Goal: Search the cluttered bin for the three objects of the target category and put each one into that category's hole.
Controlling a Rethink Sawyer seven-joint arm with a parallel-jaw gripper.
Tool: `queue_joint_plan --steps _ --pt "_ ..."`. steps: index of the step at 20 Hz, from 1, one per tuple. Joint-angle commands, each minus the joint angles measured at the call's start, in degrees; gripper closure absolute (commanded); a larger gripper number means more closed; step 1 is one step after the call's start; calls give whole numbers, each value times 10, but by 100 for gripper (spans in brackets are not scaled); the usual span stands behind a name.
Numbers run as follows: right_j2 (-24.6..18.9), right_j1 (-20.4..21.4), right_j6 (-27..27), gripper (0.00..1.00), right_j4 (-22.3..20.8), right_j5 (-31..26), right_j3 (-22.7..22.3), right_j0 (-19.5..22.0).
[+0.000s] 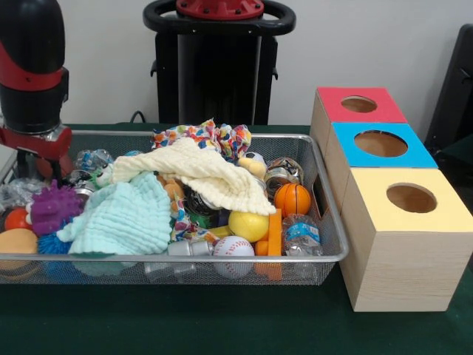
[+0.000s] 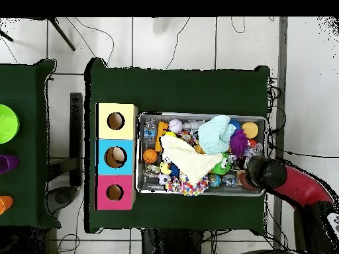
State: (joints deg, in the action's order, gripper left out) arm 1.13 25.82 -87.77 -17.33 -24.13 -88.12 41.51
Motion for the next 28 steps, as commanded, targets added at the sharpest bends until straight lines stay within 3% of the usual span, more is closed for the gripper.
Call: queue_joint_plan --steps 1,10,20,28 --pt "-50 23 -40 0 28 -67 17 -21" --pt "-34 45 -48 0 31 -89 13 -42" --pt "-22 48 -48 0 28 -120 42 -67" --pt "-33 39 -36 0 28 -87 25 -45"
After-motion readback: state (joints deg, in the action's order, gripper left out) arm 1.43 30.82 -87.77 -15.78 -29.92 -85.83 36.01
